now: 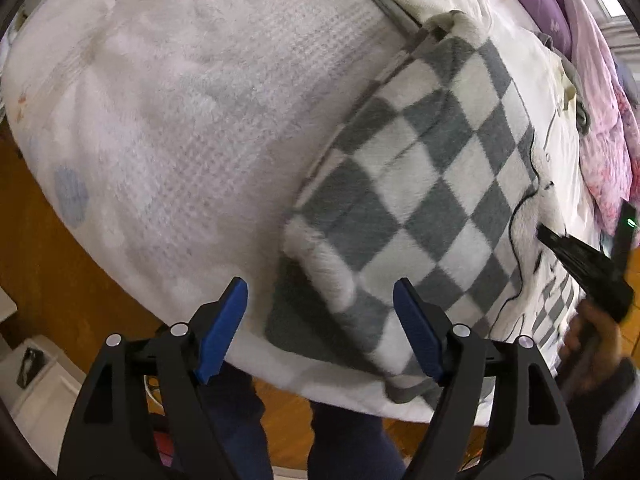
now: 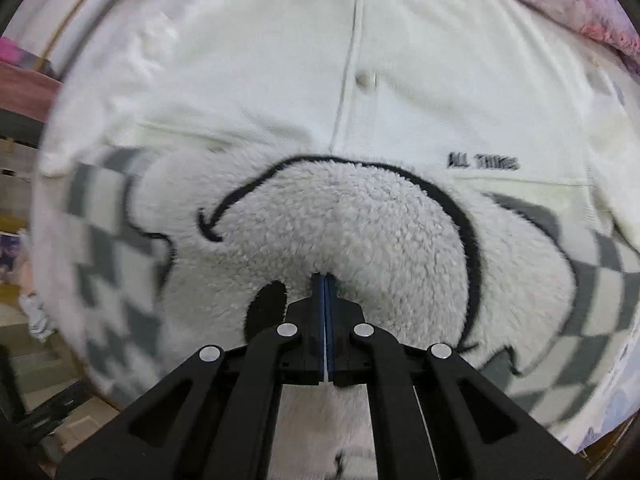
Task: Fold large clothes
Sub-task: 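Grasp the folded cardigan edge with the left gripper while the right gripper presses the ghost patch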
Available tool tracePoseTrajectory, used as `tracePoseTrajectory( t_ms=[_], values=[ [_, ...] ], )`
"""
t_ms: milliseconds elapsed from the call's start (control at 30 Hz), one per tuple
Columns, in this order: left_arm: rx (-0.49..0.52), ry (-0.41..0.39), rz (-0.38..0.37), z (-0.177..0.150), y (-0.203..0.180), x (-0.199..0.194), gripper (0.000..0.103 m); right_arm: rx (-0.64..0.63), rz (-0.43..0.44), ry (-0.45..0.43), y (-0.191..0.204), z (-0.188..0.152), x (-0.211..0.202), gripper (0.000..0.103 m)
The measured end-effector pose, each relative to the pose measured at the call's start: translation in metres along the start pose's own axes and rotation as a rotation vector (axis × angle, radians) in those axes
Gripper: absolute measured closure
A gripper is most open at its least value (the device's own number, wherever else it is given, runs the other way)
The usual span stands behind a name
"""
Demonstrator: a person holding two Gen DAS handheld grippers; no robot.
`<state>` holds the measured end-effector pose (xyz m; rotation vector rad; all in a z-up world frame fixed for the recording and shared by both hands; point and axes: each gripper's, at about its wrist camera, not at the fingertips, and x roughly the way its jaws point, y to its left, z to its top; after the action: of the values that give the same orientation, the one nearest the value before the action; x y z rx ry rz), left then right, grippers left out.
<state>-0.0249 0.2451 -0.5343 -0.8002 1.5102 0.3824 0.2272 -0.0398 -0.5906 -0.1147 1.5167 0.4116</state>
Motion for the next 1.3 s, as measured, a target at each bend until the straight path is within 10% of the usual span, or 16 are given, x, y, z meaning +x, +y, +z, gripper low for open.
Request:
tracePoseTrajectory(
  t_ms=[867, 1100, 1300],
  values=[
    [-0.029, 0.193, -0.159, 0.001, 0.056, 0.059, 0.023, 0.457, 0.11, 0.068, -0.014, -0.163, 0.005, 0.103],
    [-0.076, 0.225, -0.165, 0.005, 0.054, 0.085, 0.021, 0.371, 0.135, 0.092, -0.023, -0.15, 0.038, 0.103],
    [-0.07, 0.201, -0.186, 0.009, 0.043, 0.068, 0.042, 0.313, 0.141, 0.039, -0.008, -0.139, 0.009, 0.097]
  ],
)
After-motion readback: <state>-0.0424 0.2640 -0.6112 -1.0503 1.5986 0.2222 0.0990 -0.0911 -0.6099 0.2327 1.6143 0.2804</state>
